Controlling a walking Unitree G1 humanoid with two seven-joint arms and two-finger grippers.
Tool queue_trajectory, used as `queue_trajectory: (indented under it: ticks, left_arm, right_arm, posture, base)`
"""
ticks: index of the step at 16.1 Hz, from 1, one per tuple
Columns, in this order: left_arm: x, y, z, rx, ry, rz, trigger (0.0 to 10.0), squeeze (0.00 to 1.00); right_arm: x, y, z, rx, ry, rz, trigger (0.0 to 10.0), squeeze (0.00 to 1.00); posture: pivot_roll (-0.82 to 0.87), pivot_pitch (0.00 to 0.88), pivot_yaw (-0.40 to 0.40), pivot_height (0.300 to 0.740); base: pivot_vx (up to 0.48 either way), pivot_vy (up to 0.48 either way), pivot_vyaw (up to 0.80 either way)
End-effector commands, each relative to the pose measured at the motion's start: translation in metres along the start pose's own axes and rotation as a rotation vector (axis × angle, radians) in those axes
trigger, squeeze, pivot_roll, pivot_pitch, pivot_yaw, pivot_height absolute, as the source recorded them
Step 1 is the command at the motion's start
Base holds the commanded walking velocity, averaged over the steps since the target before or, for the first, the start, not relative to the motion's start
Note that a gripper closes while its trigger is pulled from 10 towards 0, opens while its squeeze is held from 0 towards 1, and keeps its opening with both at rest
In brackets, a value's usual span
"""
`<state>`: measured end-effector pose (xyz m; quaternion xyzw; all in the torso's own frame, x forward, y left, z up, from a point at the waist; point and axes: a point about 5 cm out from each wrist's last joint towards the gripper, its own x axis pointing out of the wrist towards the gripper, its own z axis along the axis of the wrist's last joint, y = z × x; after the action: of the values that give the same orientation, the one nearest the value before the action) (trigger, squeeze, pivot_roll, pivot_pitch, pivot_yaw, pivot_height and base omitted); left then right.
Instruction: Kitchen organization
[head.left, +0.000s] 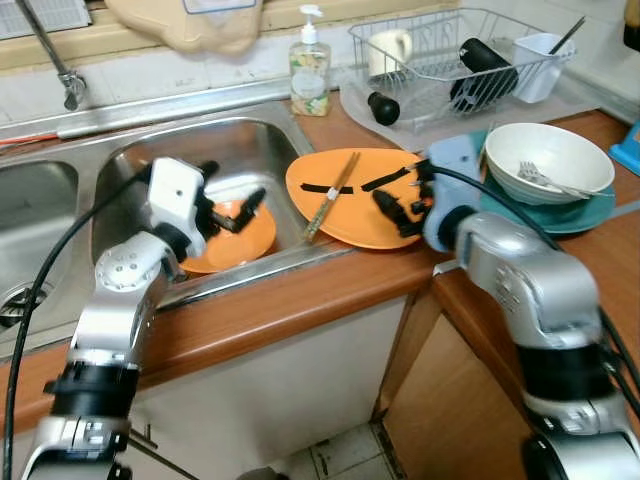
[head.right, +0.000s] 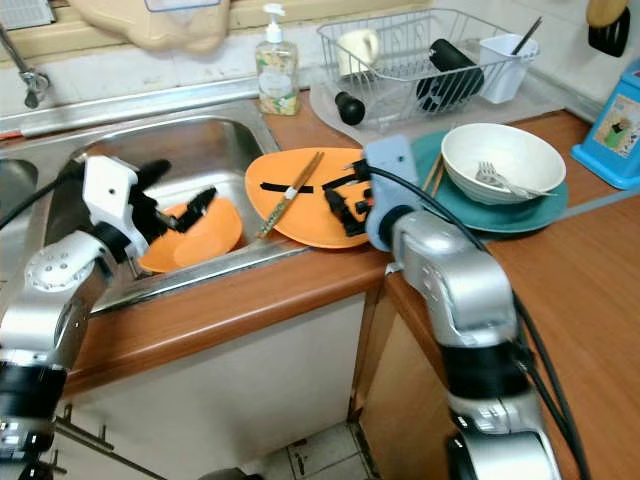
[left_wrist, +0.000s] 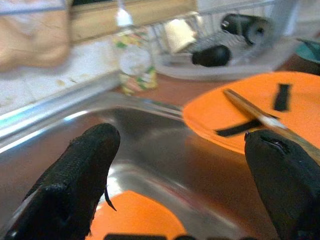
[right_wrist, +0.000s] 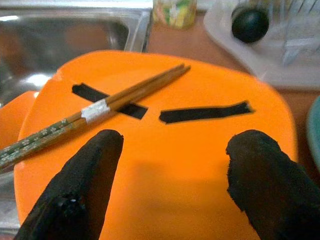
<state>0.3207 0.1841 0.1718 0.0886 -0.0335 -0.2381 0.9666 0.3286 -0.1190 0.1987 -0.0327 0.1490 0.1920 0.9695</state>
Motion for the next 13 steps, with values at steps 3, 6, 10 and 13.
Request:
queue_trajectory:
  ticks: [3, 6, 10, 13]
  left_arm:
    - [-0.005, -0.017, 0.000, 0.033, 0.069, -0.138, 10.0, 0.11]
    - [-0.003, -0.023, -0.003, 0.068, 0.135, -0.185, 10.0, 0.10]
    - [0.002, -0.039, -0.002, 0.083, 0.160, -0.278, 10.0, 0.10]
    - [0.004, -0.055, 0.003, 0.060, 0.152, -0.377, 10.0, 0.10]
  right_arm:
    - [0.016, 0.012, 0.015, 0.039, 0.029, 0.054, 10.0, 0.00]
    - [0.027, 0.015, 0.021, 0.016, 0.064, 0.043, 10.0, 0.00]
    - [0.032, 0.009, 0.023, 0.010, 0.080, 0.006, 10.0, 0.00]
    - [0.034, 0.007, 0.023, 0.020, 0.094, -0.004, 10.0, 0.00]
  posture:
    - [-0.13, 0.000, 0.082, 0.740]
    - [-0.12, 0.000, 0.068, 0.740]
    - [-0.13, 0.000, 0.075, 0.740]
    - [-0.13, 0.000, 0.082, 0.740]
  base:
    - [0.000, 0.000, 0.00]
    - [0.000, 0.000, 0.00]
    - [0.000, 0.000, 0.00]
    - [0.000, 0.000, 0.00]
